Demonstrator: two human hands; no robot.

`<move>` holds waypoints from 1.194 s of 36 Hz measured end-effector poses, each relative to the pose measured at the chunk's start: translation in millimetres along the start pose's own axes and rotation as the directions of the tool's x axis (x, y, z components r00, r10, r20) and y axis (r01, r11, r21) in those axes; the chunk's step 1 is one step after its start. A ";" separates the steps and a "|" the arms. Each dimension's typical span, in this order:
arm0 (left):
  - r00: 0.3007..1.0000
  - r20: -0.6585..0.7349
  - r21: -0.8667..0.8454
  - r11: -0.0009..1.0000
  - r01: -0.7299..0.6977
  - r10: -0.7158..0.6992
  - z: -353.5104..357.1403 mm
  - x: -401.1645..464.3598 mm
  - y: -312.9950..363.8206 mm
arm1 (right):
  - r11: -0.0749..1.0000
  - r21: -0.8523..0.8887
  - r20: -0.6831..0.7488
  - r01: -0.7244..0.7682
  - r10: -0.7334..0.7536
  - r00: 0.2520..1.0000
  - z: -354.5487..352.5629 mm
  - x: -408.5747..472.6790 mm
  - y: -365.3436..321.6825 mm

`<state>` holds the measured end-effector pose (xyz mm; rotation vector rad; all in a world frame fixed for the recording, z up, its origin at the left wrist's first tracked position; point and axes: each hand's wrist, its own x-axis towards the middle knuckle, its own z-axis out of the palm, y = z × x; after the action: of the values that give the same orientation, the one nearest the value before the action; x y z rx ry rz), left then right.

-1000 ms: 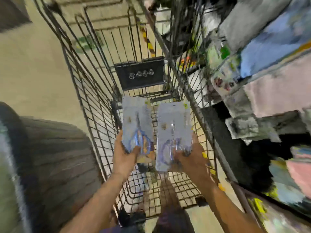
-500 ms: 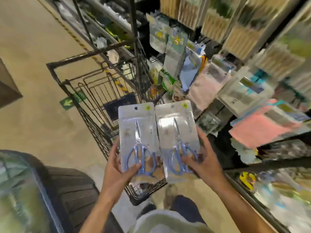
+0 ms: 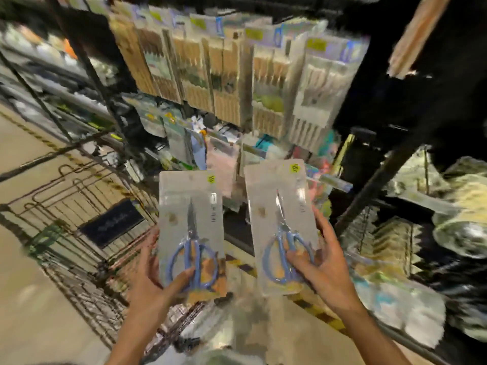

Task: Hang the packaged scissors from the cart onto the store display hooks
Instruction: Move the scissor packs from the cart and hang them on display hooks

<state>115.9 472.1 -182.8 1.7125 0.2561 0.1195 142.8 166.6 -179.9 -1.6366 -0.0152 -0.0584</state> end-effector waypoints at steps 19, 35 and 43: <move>0.913 0.332 -0.091 0.972 -0.219 0.237 226.5 -8.8 91.1 | 0.995 0.008 -0.352 0.102 -0.093 0.931 -188.8 -57.0 -47.6; 0.821 0.429 -0.229 0.925 -0.303 0.376 256.5 30.8 153.7 | 0.985 -0.034 -0.572 0.167 -0.156 0.805 -205.4 -37.5 -81.9; 0.783 0.441 -0.273 0.896 -0.350 0.440 258.6 51.5 178.7 | 0.981 -0.072 -0.592 0.180 -0.187 0.784 -201.8 -21.1 -84.9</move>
<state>242.0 210.8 -51.2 1.5360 -0.4945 0.0085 112.1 -28.5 -83.0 -1.5604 0.3127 -0.7304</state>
